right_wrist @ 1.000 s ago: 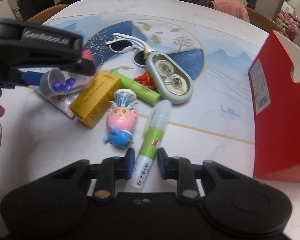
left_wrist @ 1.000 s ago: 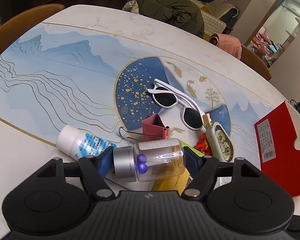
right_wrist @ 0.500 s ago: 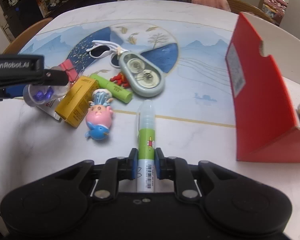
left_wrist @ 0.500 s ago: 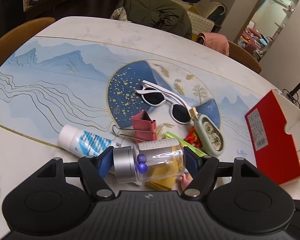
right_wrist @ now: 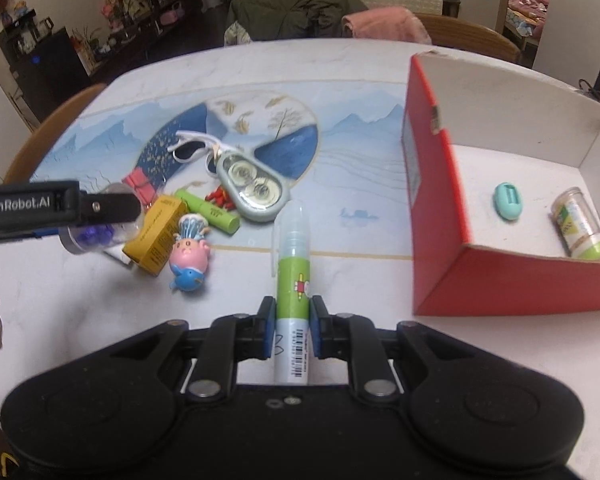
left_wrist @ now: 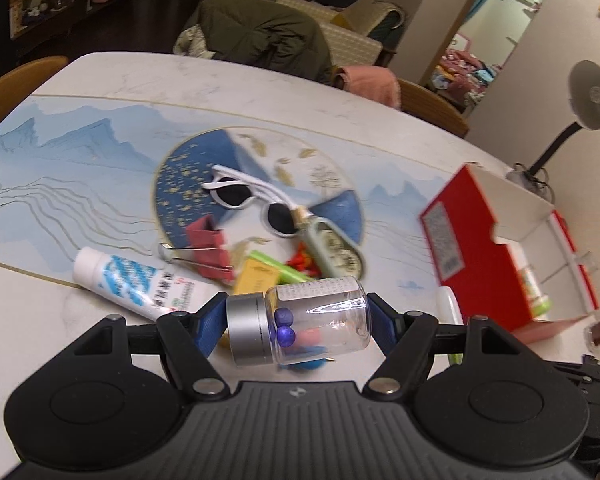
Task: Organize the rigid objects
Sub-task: 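Carry the pill jar and glue stick with both tools over the shoebox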
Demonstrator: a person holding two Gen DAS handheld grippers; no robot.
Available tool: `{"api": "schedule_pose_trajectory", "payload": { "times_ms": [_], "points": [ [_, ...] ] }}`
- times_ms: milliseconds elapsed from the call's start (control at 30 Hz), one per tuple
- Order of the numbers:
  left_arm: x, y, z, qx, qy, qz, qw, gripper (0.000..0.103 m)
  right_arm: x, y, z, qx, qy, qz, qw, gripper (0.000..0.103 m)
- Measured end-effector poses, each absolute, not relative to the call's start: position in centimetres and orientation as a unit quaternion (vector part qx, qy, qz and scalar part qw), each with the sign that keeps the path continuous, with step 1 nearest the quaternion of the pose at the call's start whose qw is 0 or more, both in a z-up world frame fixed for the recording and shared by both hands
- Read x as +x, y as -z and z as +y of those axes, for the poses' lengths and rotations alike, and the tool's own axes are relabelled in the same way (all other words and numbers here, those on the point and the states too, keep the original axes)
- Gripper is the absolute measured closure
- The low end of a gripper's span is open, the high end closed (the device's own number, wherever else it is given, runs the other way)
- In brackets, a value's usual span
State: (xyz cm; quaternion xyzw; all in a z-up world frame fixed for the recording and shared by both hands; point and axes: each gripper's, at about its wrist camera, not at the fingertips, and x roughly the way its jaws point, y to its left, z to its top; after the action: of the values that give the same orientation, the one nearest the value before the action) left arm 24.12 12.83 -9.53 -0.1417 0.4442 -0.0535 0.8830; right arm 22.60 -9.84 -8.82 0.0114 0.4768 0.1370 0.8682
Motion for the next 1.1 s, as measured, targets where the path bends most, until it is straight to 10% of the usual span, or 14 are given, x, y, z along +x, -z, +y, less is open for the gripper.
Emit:
{"api": "schedule_pose_trajectory", "payload": {
  "times_ms": [1100],
  "points": [
    [24.7,3.9,-2.4,-0.077,0.155,0.415,0.893,0.030,23.4,3.0,-24.0,0.063,-0.105,0.433,0.893,0.087]
  ]
}}
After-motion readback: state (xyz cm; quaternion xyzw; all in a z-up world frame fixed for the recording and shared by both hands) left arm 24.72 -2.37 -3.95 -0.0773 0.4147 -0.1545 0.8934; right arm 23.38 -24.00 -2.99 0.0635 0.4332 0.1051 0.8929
